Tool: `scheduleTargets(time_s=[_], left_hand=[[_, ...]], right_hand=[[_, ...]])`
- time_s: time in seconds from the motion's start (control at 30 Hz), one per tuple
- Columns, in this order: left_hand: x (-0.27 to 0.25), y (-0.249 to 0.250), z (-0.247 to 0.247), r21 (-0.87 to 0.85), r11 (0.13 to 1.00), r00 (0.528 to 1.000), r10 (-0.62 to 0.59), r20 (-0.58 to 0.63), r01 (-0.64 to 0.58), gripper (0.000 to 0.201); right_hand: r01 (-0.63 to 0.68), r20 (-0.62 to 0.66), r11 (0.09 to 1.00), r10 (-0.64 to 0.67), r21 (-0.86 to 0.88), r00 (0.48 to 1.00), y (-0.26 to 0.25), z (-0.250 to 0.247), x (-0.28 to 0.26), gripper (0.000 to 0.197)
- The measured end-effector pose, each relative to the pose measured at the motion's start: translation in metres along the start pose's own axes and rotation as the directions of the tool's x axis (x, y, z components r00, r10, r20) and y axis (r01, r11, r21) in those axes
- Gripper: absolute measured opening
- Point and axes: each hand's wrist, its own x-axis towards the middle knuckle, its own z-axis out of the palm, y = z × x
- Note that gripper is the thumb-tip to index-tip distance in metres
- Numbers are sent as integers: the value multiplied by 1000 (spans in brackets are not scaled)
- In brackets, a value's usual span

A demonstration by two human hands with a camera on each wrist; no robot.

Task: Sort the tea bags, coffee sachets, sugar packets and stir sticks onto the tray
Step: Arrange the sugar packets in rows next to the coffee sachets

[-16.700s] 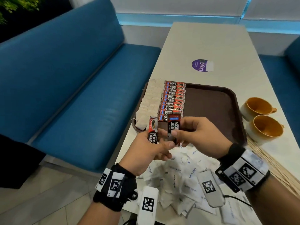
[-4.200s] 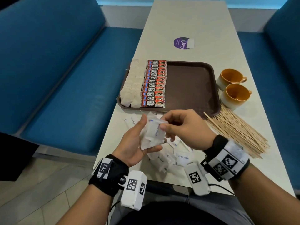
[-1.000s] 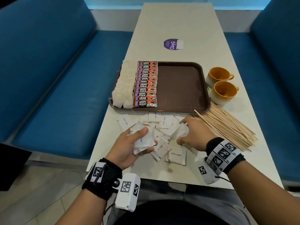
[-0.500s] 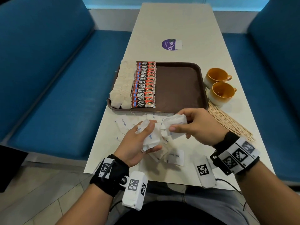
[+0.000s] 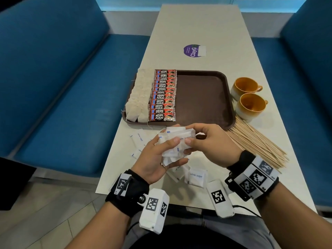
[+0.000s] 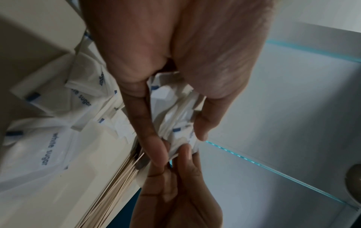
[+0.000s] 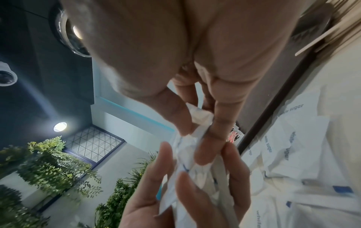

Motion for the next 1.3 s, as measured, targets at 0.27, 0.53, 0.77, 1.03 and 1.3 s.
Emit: scheduleTargets(time_s=[0.27, 0.53, 0.77, 1.03, 1.3], left_hand=[[-5, 3, -2, 19, 1000, 998, -5, -62, 6, 48], [-5, 1, 0, 20, 1000, 997, 16, -81, -14, 40], [2, 10, 0, 3, 999, 991, 55, -122, -55, 49], [27, 38, -10, -20, 993, 983, 108, -150, -112, 43], [65, 53, -20, -25, 993, 980, 110, -164, -115, 51]], right_hand=[[50, -109, 998, -53, -29, 993, 3, -8, -4, 12], [50, -74, 999, -51, -19, 996, 2, -12, -10, 16], [30, -115, 999, -34, -33, 993, -2, -21, 2, 17], [83, -213, 996, -84, -15, 973, -46, -58, 55, 12], [71, -385, 988, -118, -133, 915, -61, -113, 182, 10]])
